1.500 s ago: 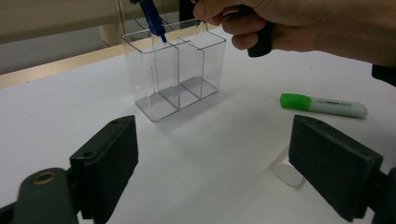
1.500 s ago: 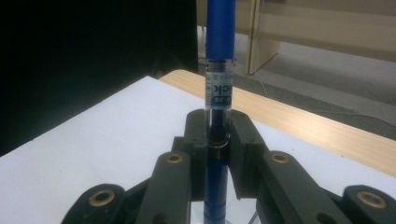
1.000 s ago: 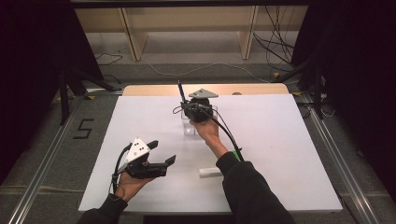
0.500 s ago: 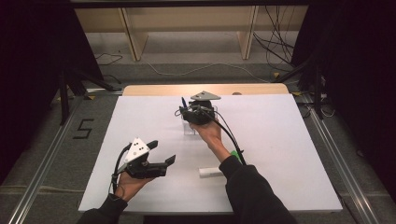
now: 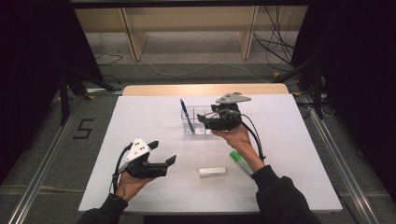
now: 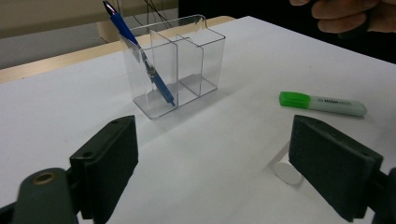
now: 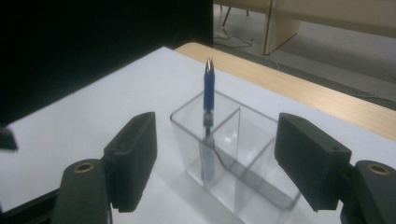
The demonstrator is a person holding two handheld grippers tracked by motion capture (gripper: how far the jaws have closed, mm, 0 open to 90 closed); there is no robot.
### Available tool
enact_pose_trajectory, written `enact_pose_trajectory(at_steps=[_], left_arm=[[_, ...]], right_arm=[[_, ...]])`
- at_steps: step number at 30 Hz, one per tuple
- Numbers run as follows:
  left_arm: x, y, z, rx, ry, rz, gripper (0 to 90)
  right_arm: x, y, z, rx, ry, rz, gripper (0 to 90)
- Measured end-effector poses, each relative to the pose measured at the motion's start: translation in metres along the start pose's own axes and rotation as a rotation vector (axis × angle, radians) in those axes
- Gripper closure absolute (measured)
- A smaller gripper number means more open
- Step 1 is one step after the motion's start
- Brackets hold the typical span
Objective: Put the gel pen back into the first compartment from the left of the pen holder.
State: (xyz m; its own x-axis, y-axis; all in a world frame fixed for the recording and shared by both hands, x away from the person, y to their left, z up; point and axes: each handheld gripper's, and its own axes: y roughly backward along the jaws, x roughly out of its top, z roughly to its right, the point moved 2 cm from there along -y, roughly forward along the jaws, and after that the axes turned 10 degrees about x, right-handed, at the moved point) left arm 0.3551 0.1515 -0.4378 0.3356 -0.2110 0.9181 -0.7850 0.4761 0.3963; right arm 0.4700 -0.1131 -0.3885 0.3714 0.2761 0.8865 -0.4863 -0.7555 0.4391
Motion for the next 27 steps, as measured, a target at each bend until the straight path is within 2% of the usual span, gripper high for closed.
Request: enact_pose_trajectory(at_steps=[6,13,27], left_arm=[[0.0,-0.001,-0.001,-0.002,-0.002,-0.007,15.4],[-0.001,-0.002,0.0,-0.004,0.0,-0.012,15.3],[-0.001,-0.001,-0.001,-0.007,-0.004,-0.011,15.2]], right_arm=[[-0.016,0.022,-0.001,0.017,0.008,-0.021,28.8],[-0.031,0.039,-0.002,0.029,0.016,-0.04,28.4],[-0.044,0.049,-0.015,0.072,0.041,-0.094,25.2]])
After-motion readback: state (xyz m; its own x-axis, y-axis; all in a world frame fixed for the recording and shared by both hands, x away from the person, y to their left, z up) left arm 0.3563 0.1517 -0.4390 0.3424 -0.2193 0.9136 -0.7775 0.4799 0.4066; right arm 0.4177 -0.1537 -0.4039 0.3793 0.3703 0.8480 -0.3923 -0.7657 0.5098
